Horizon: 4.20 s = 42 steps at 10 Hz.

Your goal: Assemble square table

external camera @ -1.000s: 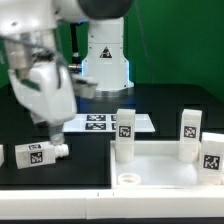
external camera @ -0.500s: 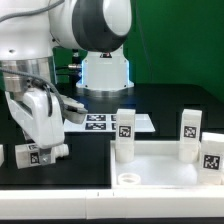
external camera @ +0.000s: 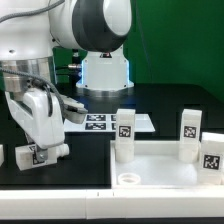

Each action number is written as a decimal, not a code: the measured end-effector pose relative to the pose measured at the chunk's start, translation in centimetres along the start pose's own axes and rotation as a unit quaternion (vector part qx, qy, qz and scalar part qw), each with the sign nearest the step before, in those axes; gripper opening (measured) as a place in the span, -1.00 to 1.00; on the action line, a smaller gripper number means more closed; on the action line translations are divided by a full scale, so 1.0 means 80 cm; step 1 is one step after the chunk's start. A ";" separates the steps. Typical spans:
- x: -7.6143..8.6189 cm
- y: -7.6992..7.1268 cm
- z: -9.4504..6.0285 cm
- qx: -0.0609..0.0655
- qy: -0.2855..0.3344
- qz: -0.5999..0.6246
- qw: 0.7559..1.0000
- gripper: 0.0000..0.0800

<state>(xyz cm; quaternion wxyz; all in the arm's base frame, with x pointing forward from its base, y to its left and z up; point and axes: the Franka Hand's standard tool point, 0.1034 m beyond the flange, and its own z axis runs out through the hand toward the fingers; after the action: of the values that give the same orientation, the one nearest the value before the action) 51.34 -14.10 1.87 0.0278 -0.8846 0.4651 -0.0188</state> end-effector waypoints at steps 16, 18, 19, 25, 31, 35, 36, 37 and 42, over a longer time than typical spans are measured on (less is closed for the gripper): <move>-0.055 0.077 -0.008 -0.072 0.119 -0.496 0.857 -0.29; -0.055 0.077 -0.007 -0.072 0.119 -0.496 0.857 -0.11; -0.055 0.077 -0.007 -0.072 0.119 -0.496 0.857 0.24; -0.064 0.038 -0.026 -0.024 0.030 -0.459 0.888 0.62; -0.046 0.021 -0.027 -0.105 -0.206 -0.482 0.845 0.62; -0.056 0.019 -0.024 -0.175 -0.326 -0.457 0.809 0.62; -0.057 0.021 -0.023 -0.188 -0.355 -0.450 0.798 0.62; -0.055 0.027 -0.022 -0.204 -0.390 -0.437 0.784 0.62; -0.050 0.039 -0.011 -0.239 -0.478 -0.396 0.747 0.62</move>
Offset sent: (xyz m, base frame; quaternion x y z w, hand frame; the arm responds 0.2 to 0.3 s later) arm -0.0321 -0.0079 0.0213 0.1278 0.1268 0.0822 0.9802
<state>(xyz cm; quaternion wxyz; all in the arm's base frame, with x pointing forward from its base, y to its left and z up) 46.45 -12.57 2.49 0.0246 -0.8605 -0.0122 0.5087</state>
